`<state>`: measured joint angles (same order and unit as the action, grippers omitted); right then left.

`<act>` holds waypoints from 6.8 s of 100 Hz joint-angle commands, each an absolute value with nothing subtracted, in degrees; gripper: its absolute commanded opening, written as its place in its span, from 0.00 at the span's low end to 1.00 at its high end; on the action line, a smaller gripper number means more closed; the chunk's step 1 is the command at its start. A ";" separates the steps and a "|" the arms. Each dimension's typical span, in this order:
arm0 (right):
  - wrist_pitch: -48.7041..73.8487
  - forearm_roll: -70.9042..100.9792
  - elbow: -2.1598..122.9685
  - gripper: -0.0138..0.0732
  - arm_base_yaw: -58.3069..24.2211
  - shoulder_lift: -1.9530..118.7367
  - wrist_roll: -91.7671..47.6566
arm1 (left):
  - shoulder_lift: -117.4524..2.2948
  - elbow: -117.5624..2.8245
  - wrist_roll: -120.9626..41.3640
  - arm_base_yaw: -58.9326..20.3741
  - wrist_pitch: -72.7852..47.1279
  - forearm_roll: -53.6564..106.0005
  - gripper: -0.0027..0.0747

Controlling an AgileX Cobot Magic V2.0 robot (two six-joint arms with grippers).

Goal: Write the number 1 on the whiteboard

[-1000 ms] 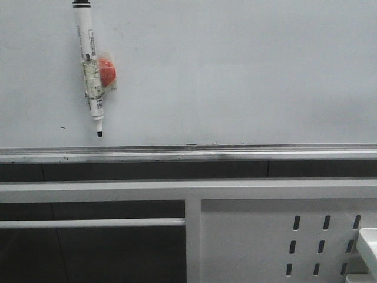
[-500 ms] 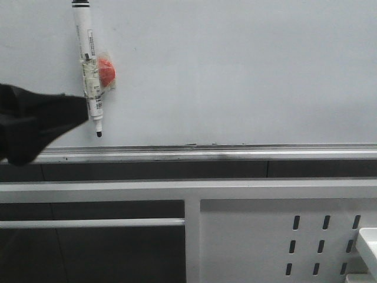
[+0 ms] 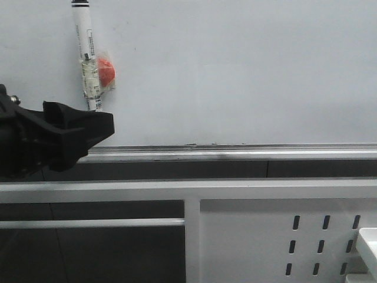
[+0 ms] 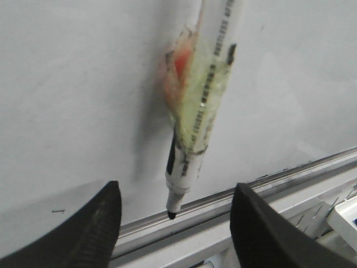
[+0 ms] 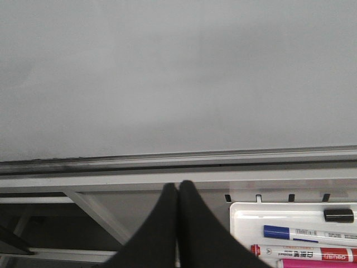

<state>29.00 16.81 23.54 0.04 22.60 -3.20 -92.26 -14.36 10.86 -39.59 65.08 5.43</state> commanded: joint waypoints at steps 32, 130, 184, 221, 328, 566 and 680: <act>25.22 17.07 25.78 0.08 0.00 23.52 -3.83 | -92.31 -17.96 11.36 -40.09 78.03 6.02 0.51; 31.56 31.32 27.87 0.08 -11.63 25.83 -30.41 | -92.14 -16.21 7.21 -40.09 74.81 -14.68 0.01; 33.54 30.00 42.60 0.58 -29.64 47.72 -45.88 | -70.75 -30.17 12.92 -45.47 10.40 -45.03 0.01; 29.29 30.48 48.29 0.58 -37.19 58.81 -45.99 | -68.72 -37.51 12.92 -54.30 -5.00 -45.03 0.01; 21.36 30.69 48.83 0.07 -39.87 61.75 -45.99 | -68.72 -37.91 12.92 -54.30 -1.72 -42.12 0.01; -6.31 35.00 36.28 0.08 -33.44 50.55 -42.61 | -56.85 -8.13 12.73 -39.89 59.74 4.91 0.01; 31.79 29.75 51.87 0.08 -38.60 60.64 -42.98 | -57.50 -15.34 8.37 -39.89 36.69 -32.53 0.38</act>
<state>29.10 30.65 46.75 -38.68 60.76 -42.32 -57.73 -11.31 8.42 -39.96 38.68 -28.93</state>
